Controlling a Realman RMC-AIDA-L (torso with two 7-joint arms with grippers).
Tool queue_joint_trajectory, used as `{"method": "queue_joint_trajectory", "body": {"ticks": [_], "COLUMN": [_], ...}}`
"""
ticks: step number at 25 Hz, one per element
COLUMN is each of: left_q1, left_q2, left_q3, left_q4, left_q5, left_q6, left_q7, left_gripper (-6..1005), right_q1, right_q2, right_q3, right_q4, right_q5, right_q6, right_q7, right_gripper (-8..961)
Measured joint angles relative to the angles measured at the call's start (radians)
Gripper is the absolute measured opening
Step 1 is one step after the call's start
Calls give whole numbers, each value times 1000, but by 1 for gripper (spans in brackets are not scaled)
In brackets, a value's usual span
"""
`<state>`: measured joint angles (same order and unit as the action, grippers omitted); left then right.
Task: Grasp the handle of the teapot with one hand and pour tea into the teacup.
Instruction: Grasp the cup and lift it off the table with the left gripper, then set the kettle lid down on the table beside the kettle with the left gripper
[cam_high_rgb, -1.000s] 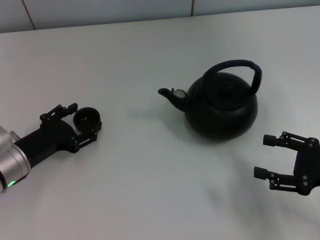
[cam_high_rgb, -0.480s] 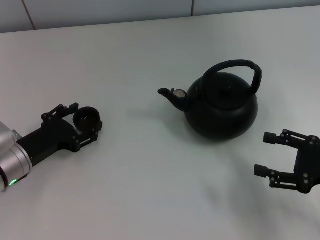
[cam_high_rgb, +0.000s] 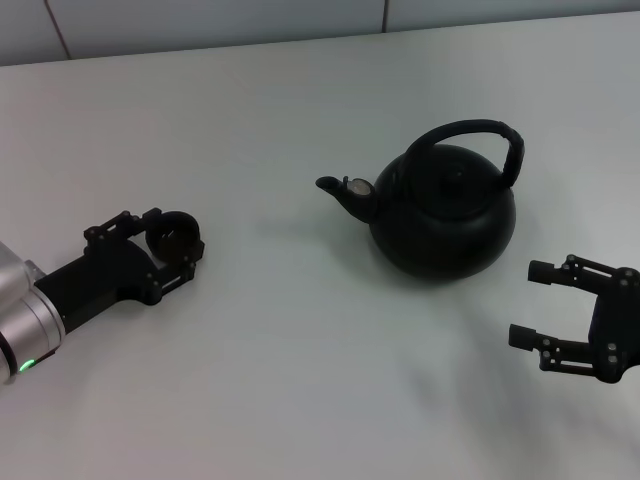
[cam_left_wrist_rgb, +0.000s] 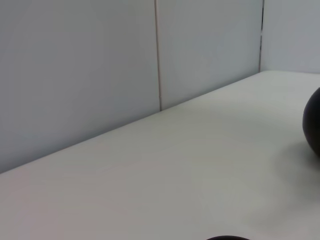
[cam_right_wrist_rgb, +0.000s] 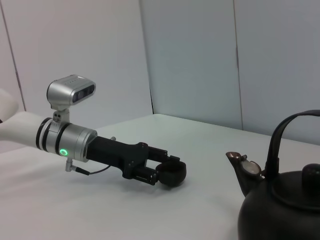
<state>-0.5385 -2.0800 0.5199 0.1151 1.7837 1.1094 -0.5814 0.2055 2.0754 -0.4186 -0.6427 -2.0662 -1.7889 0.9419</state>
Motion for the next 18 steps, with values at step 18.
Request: {"method": "queue_joint_trajectory", "body": {"ticks": [18], "left_q1": [-109], "left_q2": [0], "left_q3": [19], "left_q4": [-172], "left_q5": [10], "left_q6": [61], "left_q7": [58], "left_gripper": [690], "right_q1": [3], "right_q2": [1], "right_q3": [1], "right_q4": [0], "right_q5": [0], "right_q6": [0], "right_q7": [0], "right_gripper": [800]}}
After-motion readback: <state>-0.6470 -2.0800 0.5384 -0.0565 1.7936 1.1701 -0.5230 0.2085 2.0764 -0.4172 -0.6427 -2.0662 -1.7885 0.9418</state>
